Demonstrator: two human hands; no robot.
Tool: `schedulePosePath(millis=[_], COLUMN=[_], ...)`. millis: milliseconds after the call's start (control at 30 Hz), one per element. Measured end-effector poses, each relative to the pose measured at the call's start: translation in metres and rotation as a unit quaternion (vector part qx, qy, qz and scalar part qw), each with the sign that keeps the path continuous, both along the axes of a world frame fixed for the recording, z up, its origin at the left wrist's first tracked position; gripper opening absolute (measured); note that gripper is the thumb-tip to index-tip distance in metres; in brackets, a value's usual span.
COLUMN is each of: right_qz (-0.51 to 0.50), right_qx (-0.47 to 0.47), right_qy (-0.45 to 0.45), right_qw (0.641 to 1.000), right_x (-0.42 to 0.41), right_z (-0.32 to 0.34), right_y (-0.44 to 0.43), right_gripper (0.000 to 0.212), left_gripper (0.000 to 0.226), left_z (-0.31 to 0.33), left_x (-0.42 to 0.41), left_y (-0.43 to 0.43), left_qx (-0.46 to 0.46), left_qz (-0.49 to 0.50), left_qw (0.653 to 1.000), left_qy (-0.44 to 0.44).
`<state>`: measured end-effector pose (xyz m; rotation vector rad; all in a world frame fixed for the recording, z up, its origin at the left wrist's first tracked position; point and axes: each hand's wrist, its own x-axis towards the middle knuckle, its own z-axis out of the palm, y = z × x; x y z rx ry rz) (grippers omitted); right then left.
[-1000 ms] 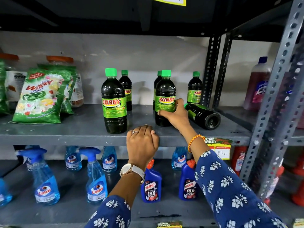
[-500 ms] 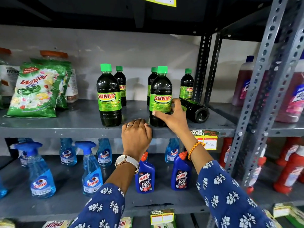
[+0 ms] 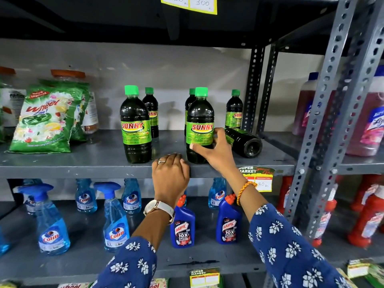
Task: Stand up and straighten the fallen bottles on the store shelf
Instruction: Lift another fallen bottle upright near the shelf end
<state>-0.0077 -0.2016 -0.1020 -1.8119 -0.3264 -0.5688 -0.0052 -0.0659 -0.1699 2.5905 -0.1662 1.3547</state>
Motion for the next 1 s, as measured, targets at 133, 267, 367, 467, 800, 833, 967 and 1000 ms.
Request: schedulePosePath(millis=[133, 267, 367, 467, 800, 833, 967, 1000], right_qz=[0.005, -0.091, -0.234, -0.284, -0.278, -0.245, -0.156, -0.139], right_qx=[-0.004, 0.014, -0.096, -0.340, -0.240, -0.182, -0.077, -0.071], right_qy=[0.002, -0.071, -0.111, 0.093, 0.084, 0.066, 0.023, 0.027], right_qw=[1.000, 0.993, 0.961, 0.892, 0.926, 0.950, 0.984, 0.987], right_x=[-0.006, -0.006, 0.016, 0.045, 0.064, 0.062, 0.061, 0.062], right_z=[0.001, 0.016, 0.039, 0.048, 0.024, 0.021, 0.013, 0.011], right_y=[-0.001, -0.026, -0.062, -0.080, -0.112, -0.116, -0.131, -0.134], right_gripper=[0.065, 0.067, 0.052, 0.058, 0.059, 0.062, 0.065, 0.066], left_gripper=[0.039, 0.043, 0.040, 0.043, 0.029, 0.029, 0.030, 0.030], left_z=[-0.002, -0.003, 0.000, 0.008, 0.018, 0.021, 0.023, 0.022], left_x=[0.001, -0.010, -0.033, -0.037, -0.014, -0.015, -0.010, -0.008], left_y=[-0.002, -0.007, -0.036, -0.083, -0.128, -0.128, -0.124, -0.123], left_qx=[-0.018, -0.123, -0.063, 0.031, 0.039, 0.039, 0.053, 0.048], left_qz=[-0.004, -0.073, -0.215, -0.276, -0.145, -0.132, -0.115, -0.121], left_qw=[1.000, 0.986, 0.966, 0.956, 0.989, 0.990, 0.992, 0.991], left_qy=[-0.010, -0.082, -0.126, -0.089, -0.020, -0.019, -0.017, -0.012])
